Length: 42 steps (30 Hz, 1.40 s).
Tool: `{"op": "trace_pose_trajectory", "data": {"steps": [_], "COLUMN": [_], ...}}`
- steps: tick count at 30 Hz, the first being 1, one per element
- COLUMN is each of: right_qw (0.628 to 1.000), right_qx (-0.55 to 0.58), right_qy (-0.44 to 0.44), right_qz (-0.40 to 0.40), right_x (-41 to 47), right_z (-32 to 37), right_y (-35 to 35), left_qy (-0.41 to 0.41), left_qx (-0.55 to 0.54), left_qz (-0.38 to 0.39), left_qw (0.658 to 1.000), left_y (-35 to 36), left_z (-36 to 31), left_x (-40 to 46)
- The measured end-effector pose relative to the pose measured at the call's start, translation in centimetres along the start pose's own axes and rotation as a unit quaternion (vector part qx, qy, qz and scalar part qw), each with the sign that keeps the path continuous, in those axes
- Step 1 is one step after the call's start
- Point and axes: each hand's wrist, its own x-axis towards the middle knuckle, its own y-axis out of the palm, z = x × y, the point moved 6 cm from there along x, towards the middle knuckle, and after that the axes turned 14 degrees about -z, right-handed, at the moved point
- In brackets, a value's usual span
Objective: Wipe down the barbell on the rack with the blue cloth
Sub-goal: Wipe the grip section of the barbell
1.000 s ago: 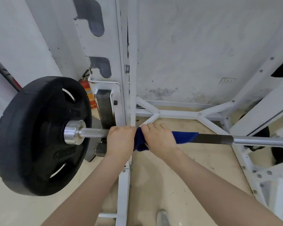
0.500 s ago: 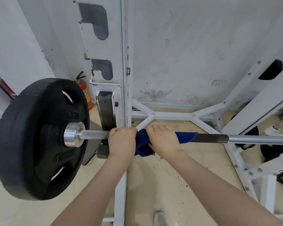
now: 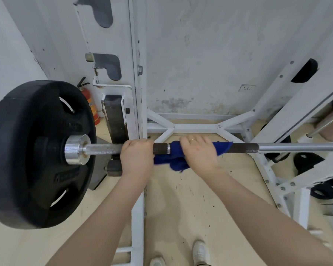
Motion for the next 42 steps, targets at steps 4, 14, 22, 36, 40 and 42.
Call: {"op": "trace_pose_trajectory", "data": {"steps": [4, 14, 22, 36, 40, 42], "right_qw": [0.993, 0.996, 0.985, 0.971, 0.990, 0.994], "right_qx": [-0.070, -0.001, -0.067, -0.044, 0.028, 0.052], "right_qy": [0.089, 0.043, 0.135, 0.161, 0.090, 0.036], "right_qz": [0.034, 0.077, 0.088, 0.168, 0.103, 0.089], "right_x": [-3.5, -2.7, -3.9, -5.1, -4.9, -5.4], "right_z": [-8.4, -5.6, -11.3, -14.8, -11.5, -11.2], "right_y": [-0.5, 1.0, 0.9, 1.9, 0.9, 0.7], "left_qy": [0.000, 0.113, 0.106, 0.066, 0.070, 0.062], "left_qx": [0.002, -0.132, -0.055, 0.001, -0.012, -0.021], "left_qz": [0.027, -0.003, 0.018, -0.084, -0.063, -0.054], "left_qw": [1.000, 0.985, 0.993, 0.994, 0.995, 0.996], "left_y": [-0.2, -0.4, 0.6, 0.1, 0.4, 0.6], "left_z": [-0.2, -8.8, -10.1, -11.3, -11.0, -11.0], "left_x": [0.3, -0.2, -0.5, -0.2, -0.1, 0.1]}}
